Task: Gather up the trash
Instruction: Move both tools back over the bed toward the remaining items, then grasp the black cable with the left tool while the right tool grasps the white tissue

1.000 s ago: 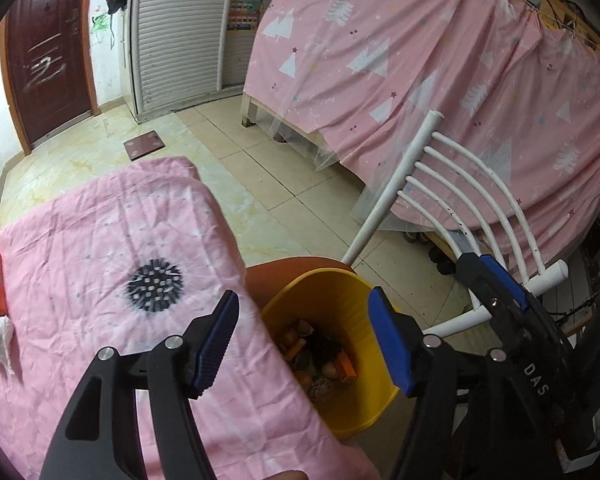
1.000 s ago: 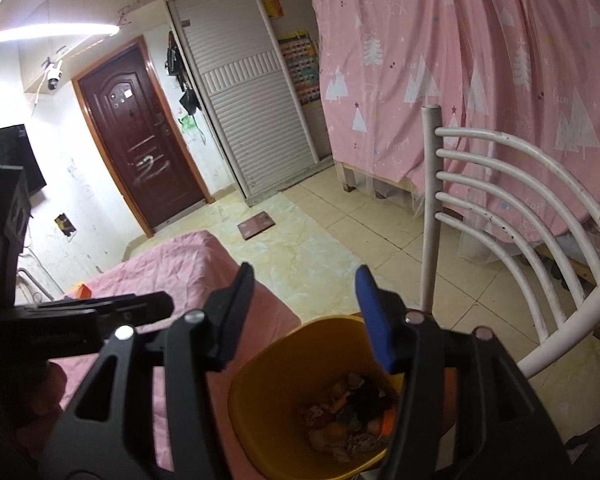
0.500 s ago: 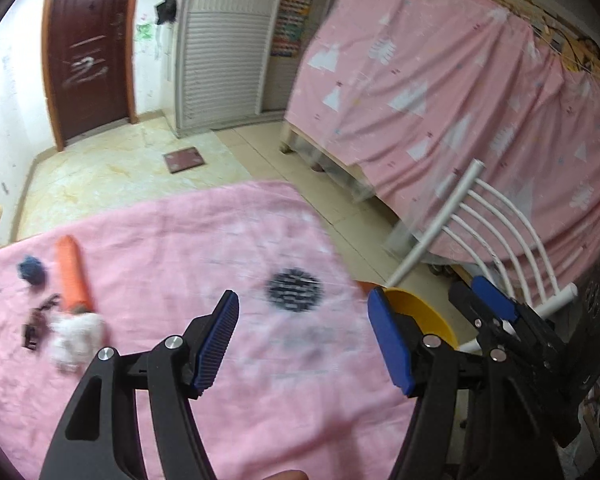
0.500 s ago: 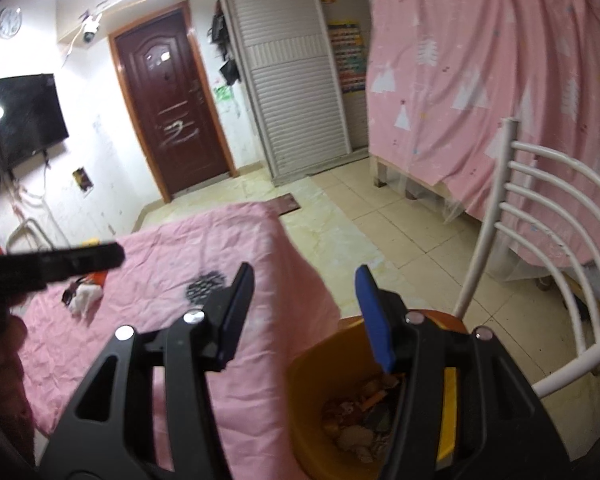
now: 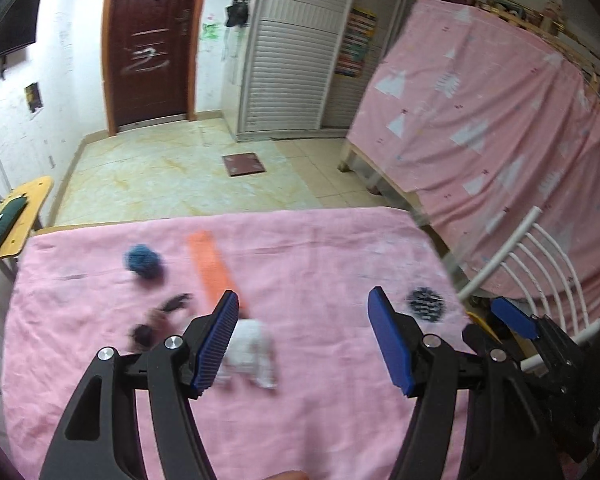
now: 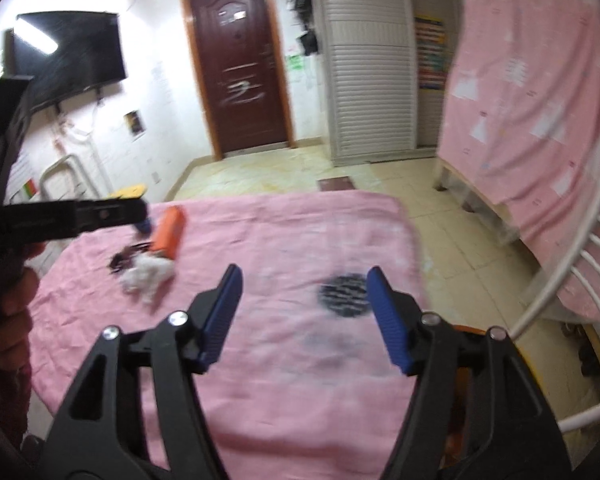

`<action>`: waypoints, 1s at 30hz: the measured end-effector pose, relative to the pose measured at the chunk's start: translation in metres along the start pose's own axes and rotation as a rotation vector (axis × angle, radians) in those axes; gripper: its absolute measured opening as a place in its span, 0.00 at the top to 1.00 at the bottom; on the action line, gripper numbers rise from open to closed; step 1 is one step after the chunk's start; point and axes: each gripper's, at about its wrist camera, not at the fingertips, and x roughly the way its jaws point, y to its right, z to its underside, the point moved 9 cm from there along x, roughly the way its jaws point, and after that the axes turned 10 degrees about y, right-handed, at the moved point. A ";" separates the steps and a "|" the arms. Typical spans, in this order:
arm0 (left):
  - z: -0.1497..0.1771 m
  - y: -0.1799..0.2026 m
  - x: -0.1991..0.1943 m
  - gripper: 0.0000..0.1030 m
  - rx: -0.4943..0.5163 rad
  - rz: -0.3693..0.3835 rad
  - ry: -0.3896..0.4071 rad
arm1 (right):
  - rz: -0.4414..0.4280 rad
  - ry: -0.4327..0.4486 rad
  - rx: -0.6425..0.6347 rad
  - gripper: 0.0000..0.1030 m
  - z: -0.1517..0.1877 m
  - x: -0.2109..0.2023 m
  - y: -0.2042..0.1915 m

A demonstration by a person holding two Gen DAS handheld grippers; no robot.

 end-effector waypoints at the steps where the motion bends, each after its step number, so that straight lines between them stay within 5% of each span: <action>1: -0.001 -0.012 0.000 0.41 0.000 -0.018 0.000 | -0.016 -0.010 -0.013 0.40 0.000 0.004 -0.009; 15: 0.028 -0.116 0.038 0.41 -0.048 -0.166 -0.114 | -0.170 -0.159 -0.176 0.32 0.027 0.057 -0.120; 25: 0.042 -0.137 0.056 0.42 -0.048 -0.185 -0.135 | -0.204 -0.218 -0.224 0.32 0.033 0.086 -0.152; 30: 0.043 -0.142 0.061 0.72 -0.032 -0.213 -0.131 | -0.211 -0.251 -0.237 0.30 0.036 0.106 -0.160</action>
